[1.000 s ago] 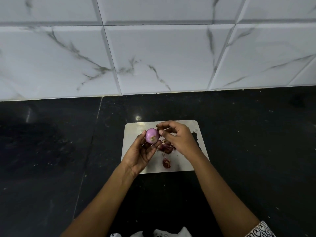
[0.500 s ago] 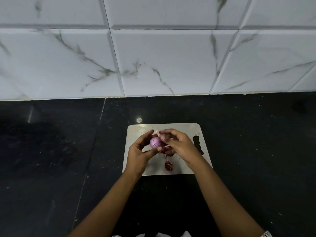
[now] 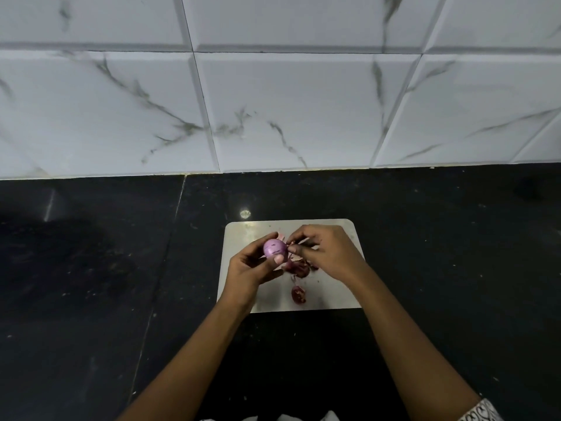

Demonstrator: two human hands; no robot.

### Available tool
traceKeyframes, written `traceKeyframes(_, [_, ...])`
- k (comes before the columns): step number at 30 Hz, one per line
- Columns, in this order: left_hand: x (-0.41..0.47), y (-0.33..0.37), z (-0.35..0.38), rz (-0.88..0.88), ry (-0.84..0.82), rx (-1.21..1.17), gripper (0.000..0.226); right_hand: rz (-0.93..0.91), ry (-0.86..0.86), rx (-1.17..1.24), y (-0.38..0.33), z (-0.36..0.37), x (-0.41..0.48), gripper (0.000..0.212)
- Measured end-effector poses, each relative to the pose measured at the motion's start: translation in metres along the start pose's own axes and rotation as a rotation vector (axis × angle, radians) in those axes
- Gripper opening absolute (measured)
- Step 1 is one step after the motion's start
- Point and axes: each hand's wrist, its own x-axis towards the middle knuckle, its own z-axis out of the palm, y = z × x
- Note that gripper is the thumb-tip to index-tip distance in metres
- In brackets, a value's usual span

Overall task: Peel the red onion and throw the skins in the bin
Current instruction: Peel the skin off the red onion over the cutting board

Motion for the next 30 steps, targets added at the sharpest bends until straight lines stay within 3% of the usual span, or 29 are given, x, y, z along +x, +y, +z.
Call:
traceKeyframes(3, [0.0, 0.001, -0.001, -0.017, -0.012, 0.073, 0.035, -0.271, -0.137, -0.497, -0.007, -0.011, 0.006, 0.018])
traceKeyframes(8, [0.0, 0.001, -0.002, -0.068, -0.036, 0.122, 0.037, -0.413, -0.254, -0.822, -0.021, -0.01, 0.012, 0.029])
traceKeyframes(12, [-0.001, 0.0, -0.003, -0.086, -0.063, 0.126, 0.042, -0.366, -0.243, -0.801, -0.02, -0.001, 0.011, 0.028])
traceKeyframes(17, [-0.003, 0.0, -0.004, -0.065, -0.101, 0.143, 0.046, -0.206, -0.1, -0.501, -0.009, 0.002, 0.009, 0.009])
traceKeyframes(21, [-0.003, 0.001, -0.003, -0.067, -0.08, 0.125, 0.043, -0.043, -0.178, -0.337, -0.016, -0.013, 0.01, 0.017])
traceKeyframes(25, [-0.001, 0.0, -0.001, -0.081, -0.074, 0.137, 0.048, -0.124, -0.271, -0.533, -0.022, -0.018, 0.012, 0.02])
traceKeyframes(30, [0.002, 0.002, -0.002, -0.072, -0.053, 0.151, 0.049, -0.206, -0.267, -0.761, -0.028, -0.013, 0.016, 0.022])
